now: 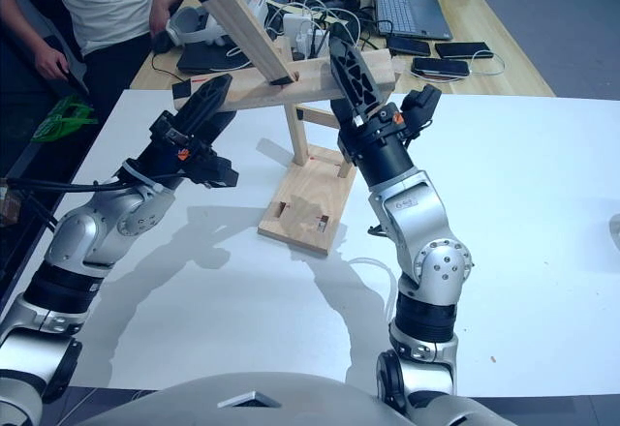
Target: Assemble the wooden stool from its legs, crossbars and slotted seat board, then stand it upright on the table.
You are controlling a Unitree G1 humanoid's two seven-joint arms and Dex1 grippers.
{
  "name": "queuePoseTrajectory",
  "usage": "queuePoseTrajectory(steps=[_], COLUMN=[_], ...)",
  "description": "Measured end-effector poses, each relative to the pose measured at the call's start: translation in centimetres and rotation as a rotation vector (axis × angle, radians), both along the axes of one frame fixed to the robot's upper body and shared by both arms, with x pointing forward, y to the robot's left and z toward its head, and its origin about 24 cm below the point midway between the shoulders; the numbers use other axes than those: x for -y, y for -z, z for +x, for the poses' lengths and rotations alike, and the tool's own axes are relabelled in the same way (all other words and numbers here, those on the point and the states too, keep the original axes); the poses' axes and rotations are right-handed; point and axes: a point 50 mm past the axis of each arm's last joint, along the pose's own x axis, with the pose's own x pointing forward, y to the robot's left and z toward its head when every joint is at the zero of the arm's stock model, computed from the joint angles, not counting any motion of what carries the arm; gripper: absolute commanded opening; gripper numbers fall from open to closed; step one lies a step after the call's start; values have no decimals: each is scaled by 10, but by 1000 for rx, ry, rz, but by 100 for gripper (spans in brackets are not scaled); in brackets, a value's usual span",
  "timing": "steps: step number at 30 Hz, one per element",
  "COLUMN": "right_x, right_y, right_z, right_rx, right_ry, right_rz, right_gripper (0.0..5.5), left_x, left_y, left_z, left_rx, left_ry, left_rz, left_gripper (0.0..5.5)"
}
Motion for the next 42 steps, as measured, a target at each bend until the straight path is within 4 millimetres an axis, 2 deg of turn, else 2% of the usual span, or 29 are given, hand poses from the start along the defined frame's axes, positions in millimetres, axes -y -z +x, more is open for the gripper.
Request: queuePoseTrajectory(steps=[14,21,22,26,31,37,42], right_x=[1,4,4,7,11,31,73], right_y=[9,13,14,17,24,36,49], right_z=[4,3,3,5,10,12,-20], right_rx=[3,-15,-18,-35,-68,-138,-224], right_ry=[58,70,71,93,152,256,316], right_rz=[2,13,13,-2,-42,-190,-368], right_gripper=[107,106,106,100,100,100,100], left_x=[1,5,5,9,8,-2,-21], left_y=[5,6,6,10,12,14,12], left_z=[3,7,8,7,6,-3,-2], left_rx=[-17,-28,-30,-89,-280,-555,-797], left_ry=[-19,8,12,101,164,176,105], left_rz=[30,50,55,92,24,-346,-882], left_gripper=[104,104,140,199,274,382,385])
